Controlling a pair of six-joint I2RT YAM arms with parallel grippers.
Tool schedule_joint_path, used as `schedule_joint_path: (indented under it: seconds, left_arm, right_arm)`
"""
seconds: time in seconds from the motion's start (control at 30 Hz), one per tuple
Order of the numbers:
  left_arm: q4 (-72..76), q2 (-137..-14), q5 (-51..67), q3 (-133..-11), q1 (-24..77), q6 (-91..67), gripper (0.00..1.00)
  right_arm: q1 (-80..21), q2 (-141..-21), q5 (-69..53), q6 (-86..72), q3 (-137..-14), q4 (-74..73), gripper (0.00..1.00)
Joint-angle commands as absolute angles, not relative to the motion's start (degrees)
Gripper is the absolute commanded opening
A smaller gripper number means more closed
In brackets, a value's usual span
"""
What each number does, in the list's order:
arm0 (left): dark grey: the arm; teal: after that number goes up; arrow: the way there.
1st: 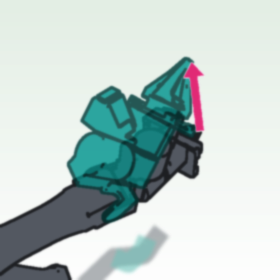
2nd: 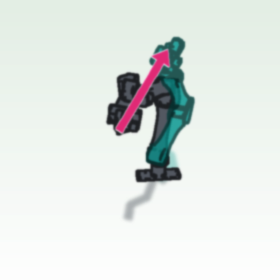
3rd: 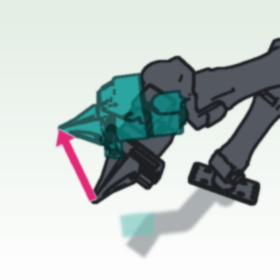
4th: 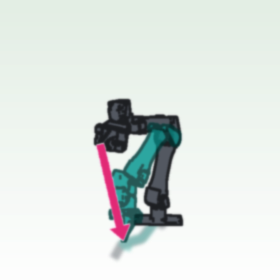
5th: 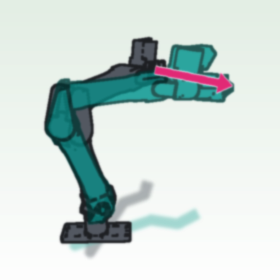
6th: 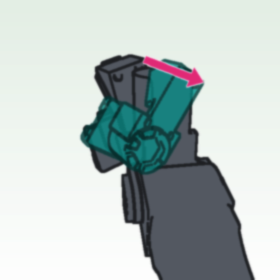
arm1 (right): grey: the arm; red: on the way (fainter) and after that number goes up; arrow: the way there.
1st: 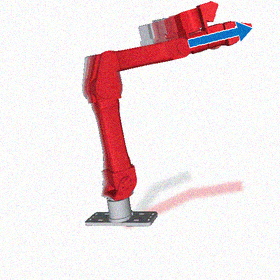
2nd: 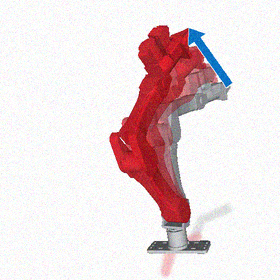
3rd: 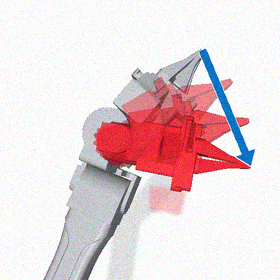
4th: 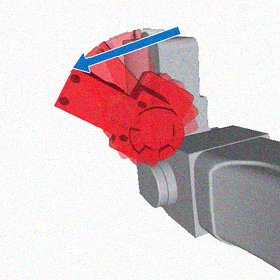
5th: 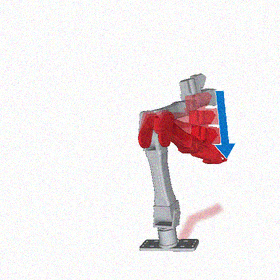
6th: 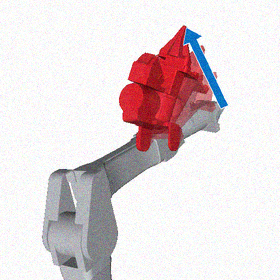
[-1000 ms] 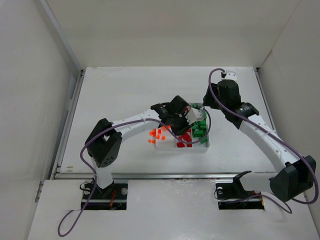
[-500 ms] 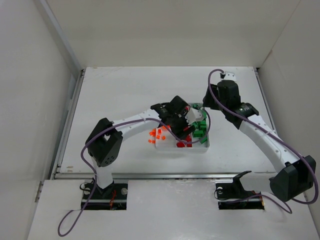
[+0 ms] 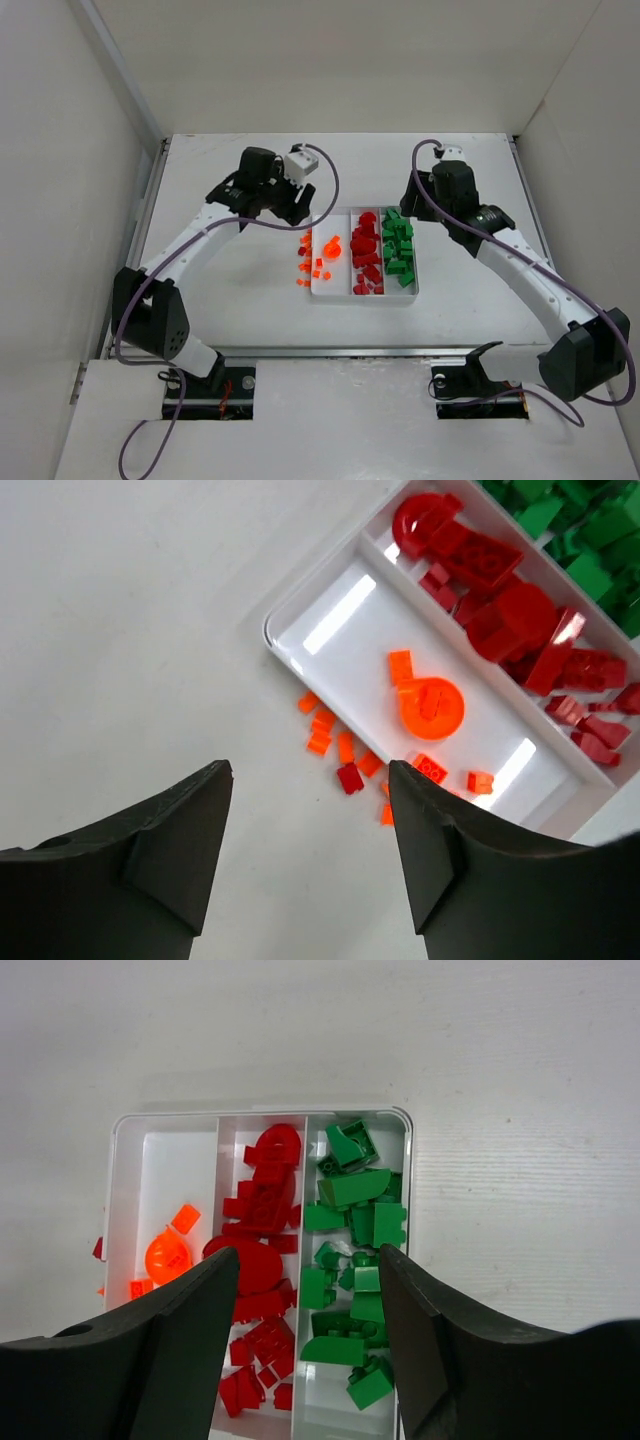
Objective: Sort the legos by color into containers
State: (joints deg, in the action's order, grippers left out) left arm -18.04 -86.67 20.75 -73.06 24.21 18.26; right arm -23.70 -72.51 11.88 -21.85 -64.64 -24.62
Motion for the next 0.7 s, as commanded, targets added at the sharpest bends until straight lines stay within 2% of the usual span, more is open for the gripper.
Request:
schedule_joint_path:
  seconds: [0.0, 0.17, 0.43, 0.67]
  left_arm:
    - [-16.61, -88.15, 18.12, -66.89, 24.79, 18.02, 0.62]
    - [-13.72, -93.59, 16.79, -64.78, 23.65, 17.94, 0.62]
    - [-14.41, -101.42, 20.38, -68.20, 22.41, 16.08, 0.50]
    - [-15.56, -103.27, 21.53, -66.63, 22.41, 16.61, 0.50]
  right_arm:
    - [-24.43, -73.82, 10.81, -21.27, -66.01, -23.82, 0.64]
    - [-25.58, -74.97, 11.43, -20.74, -67.85, -24.35, 0.64]
    - [-26.10, -74.36, 13.18, -20.21, -67.24, -25.49, 0.64]
    - [-26.10, -73.83, 14.33, -20.21, -66.18, -26.02, 0.64]
